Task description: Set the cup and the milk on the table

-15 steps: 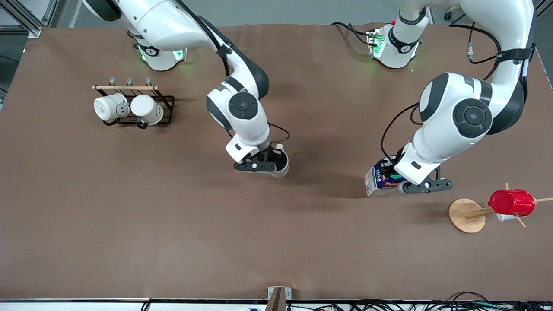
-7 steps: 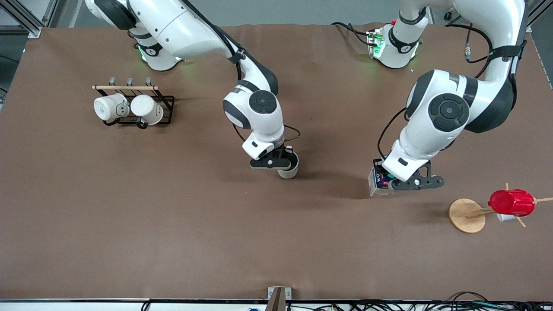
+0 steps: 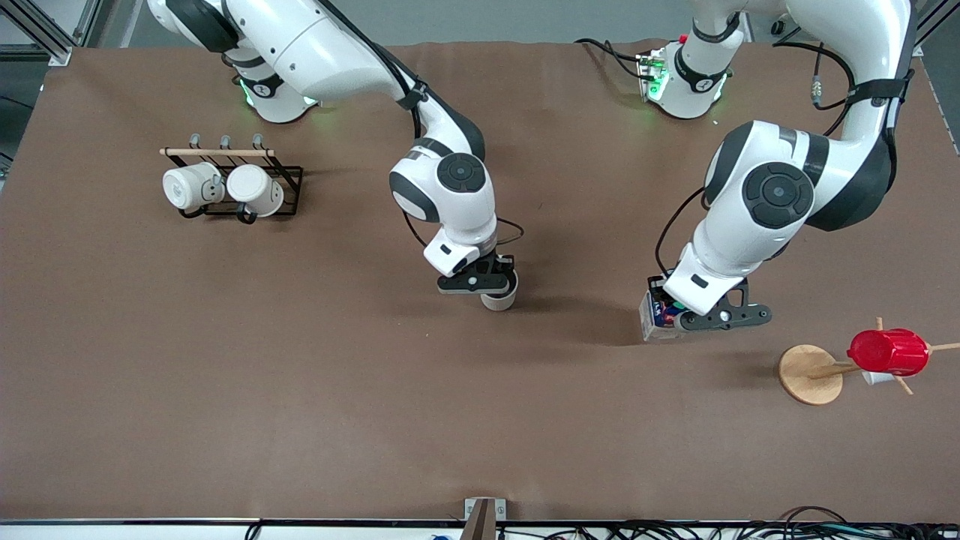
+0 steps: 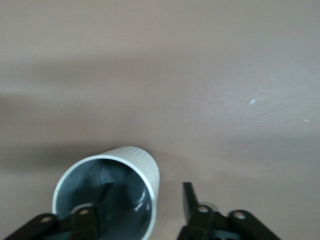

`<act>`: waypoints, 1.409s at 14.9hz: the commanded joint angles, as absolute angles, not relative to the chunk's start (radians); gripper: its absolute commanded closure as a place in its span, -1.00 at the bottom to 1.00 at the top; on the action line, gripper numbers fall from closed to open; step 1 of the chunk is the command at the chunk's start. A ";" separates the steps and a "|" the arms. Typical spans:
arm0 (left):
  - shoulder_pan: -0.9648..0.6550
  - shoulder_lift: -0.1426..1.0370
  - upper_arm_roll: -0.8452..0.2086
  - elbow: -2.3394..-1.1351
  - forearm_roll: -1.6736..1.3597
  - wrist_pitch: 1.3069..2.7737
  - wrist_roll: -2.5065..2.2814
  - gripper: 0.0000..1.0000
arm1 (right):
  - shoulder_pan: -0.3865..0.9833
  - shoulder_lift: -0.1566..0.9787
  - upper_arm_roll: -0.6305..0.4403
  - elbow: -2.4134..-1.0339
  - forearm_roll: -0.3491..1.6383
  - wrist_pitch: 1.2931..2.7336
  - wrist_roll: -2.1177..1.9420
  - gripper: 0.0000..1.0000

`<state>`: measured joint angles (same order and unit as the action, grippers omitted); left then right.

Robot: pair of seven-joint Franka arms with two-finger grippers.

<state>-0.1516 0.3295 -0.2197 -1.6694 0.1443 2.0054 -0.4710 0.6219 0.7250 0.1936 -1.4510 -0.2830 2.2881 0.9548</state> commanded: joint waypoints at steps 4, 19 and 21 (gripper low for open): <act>-0.196 0.339 -0.221 -1.652 0.170 1.988 -0.529 0.36 | 0.500 0.375 0.195 -1.555 -0.304 1.967 0.980 -1.00; -0.391 0.391 -0.224 -1.545 0.149 1.990 -0.813 0.37 | -0.023 -0.015 -0.029 -1.531 0.014 1.556 0.158 -1.00; -0.406 0.420 -0.224 -1.539 0.129 1.990 -0.815 0.37 | -0.064 -0.009 -0.023 -1.514 0.026 1.549 0.152 -1.00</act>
<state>-0.3829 0.3655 -0.2276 -1.5900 0.1518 2.0044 -0.8004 -0.0326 -0.0074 -0.0359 -1.5276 -0.0073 1.5635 0.1694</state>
